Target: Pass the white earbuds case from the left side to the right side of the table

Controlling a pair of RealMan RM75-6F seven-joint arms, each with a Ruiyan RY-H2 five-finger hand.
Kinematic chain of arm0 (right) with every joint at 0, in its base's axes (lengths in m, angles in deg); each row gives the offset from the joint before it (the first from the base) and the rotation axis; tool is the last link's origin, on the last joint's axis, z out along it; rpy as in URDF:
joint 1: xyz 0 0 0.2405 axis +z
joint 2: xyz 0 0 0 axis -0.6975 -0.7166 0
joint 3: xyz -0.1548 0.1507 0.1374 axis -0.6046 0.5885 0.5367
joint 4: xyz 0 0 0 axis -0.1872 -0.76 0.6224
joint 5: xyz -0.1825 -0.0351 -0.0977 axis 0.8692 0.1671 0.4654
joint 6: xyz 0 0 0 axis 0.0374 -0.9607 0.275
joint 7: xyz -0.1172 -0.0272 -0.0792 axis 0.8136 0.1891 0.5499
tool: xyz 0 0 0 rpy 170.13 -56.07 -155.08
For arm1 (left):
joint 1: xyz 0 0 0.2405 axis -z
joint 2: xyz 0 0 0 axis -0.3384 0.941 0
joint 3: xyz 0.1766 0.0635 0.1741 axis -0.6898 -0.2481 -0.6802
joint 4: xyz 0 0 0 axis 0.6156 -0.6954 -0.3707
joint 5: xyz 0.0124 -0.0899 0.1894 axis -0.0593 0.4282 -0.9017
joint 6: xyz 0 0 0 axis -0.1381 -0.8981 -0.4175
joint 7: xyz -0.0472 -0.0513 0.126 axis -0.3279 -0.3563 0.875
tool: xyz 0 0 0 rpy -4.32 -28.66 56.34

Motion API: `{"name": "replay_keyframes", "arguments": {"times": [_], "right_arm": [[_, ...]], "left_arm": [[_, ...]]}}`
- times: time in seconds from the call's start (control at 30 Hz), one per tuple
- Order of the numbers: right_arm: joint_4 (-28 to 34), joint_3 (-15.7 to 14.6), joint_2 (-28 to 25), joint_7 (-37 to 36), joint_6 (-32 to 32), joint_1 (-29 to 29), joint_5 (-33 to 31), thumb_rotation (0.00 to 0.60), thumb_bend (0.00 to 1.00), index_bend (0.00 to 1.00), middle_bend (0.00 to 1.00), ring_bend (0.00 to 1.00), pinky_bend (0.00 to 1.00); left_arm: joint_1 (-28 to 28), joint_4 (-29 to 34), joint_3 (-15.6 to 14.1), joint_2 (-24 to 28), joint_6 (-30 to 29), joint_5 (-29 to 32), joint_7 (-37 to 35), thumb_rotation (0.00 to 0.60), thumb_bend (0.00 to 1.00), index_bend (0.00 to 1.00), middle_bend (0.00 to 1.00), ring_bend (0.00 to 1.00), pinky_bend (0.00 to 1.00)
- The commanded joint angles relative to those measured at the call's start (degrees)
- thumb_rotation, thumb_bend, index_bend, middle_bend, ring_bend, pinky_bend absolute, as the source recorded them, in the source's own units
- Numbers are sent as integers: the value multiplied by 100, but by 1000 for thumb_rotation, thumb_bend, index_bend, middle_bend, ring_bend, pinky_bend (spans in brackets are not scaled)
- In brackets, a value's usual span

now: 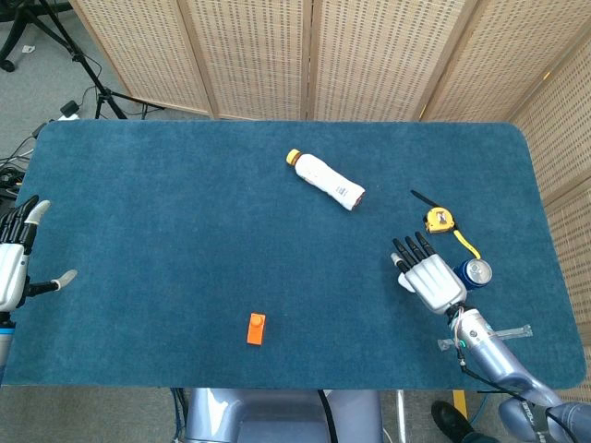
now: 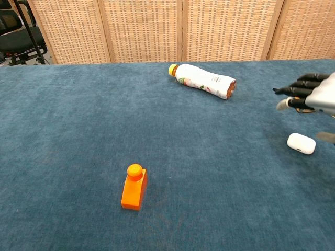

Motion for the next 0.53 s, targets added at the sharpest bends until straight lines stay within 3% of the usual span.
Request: {"name": "replay_keyframes", "arguments": {"times": [0.03,0.13,0.23,0.27,0.43,0.53], "right_arm": [[632,111,-424,-250,-595,-142,472,600,407,123,0,0,0],[1004,194,-757,-607,-1264,-354,901,600,308,123,0,0,0],[1112,220,-949,-954,-1817,-598,1197,600,41,122,0,0,0],[1120,215,-985,-1166,-2056,-728,1294,600,11,118,0,0,0],[935,48,-905,-2057,-2805,-1384,1331,600,0,11,0,0,0],[788,-34,-782,-2382,-2987,-1717,1114,600,0,0,0,0,0]], "left_arm": [[-5,-2,-6,6,-7,-16,-14,600,0,0,0,0,0],[-28,-3,-25,18,-35,-50,-49,600,0,0,0,0,0],[-67,-2,-68,26,-66,-94,-79,600,0,0,0,0,0],[-92,-7,-98,28,-89,-125,-81,600,0,0,0,0,0],[-259,-94,-287,10,-244,-291,-15,600,0,0,0,0,0],[-327,-154,-356,-36,-302,-334,26,600,0,0,0,0,0]]}}
